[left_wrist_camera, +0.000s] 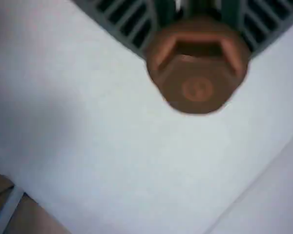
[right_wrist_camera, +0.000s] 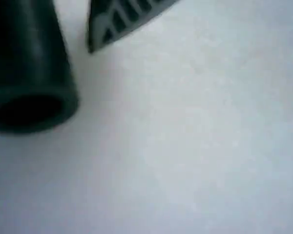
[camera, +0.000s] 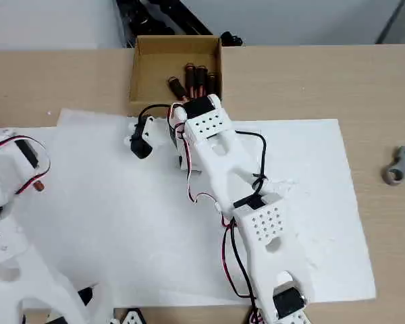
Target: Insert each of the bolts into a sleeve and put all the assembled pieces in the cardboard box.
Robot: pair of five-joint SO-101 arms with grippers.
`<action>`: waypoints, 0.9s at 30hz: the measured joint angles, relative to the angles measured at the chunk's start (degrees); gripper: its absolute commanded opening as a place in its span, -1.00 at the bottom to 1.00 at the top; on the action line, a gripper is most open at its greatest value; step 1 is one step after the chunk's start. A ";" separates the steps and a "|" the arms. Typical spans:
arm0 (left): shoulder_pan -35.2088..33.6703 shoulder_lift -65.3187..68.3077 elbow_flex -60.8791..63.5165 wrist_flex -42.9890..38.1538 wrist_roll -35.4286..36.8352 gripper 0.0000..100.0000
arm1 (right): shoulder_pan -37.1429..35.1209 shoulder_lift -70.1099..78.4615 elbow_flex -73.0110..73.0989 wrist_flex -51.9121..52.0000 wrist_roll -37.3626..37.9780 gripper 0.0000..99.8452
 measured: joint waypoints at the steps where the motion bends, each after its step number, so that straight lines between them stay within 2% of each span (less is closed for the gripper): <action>1: 0.00 0.00 0.44 0.00 0.00 -0.99 | 0.00 0.26 -0.26 0.00 0.00 -0.54; 11: 0.00 0.00 1.67 0.00 0.00 -0.99 | -0.53 0.88 -1.32 1.32 0.09 -0.55; 18: 0.00 0.00 1.67 -0.88 0.00 -0.99 | -0.79 0.79 -1.58 2.55 1.76 -1.00; 21: 0.00 0.00 1.67 -0.88 -1.85 -0.99 | -0.88 0.79 -1.58 2.55 1.76 -0.95; 27: 0.00 0.00 1.67 -0.88 -3.69 -0.99 | -1.23 0.62 -1.58 2.55 -0.53 -0.99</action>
